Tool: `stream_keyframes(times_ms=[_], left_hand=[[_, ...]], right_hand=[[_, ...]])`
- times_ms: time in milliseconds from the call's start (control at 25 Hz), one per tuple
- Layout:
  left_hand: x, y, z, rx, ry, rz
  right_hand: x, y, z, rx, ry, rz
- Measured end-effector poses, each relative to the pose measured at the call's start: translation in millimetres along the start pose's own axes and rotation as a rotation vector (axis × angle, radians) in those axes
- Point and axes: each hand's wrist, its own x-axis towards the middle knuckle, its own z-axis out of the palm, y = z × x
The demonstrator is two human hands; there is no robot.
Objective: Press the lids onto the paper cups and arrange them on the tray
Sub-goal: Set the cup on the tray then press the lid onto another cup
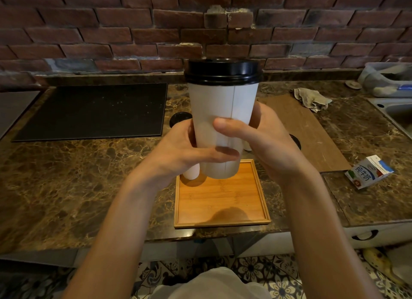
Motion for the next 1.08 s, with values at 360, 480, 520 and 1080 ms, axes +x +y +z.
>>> stream_keyframes(times_ms=[360, 480, 520, 1080], left_hand=[[2.9, 3.9, 3.9, 0.083, 0.134, 0.034], [4.0, -1.0, 3.7, 0.158, 0.223, 0.023], [5.2, -3.3, 3.6, 0.177, 0.236, 0.018], [5.0, -0.6, 1.6, 0.143, 0.214, 0.048]], right_hand=[[4.9, -3.5, 6.3, -0.132, 0.091, 0.027], [4.9, -1.3, 11.8, -0.233, 0.157, 0.043], [4.9, 0.1, 14.4, -0.248, 0.192, 0.044], [5.4, 1.3, 13.9, -0.160, 0.259, -0.013]])
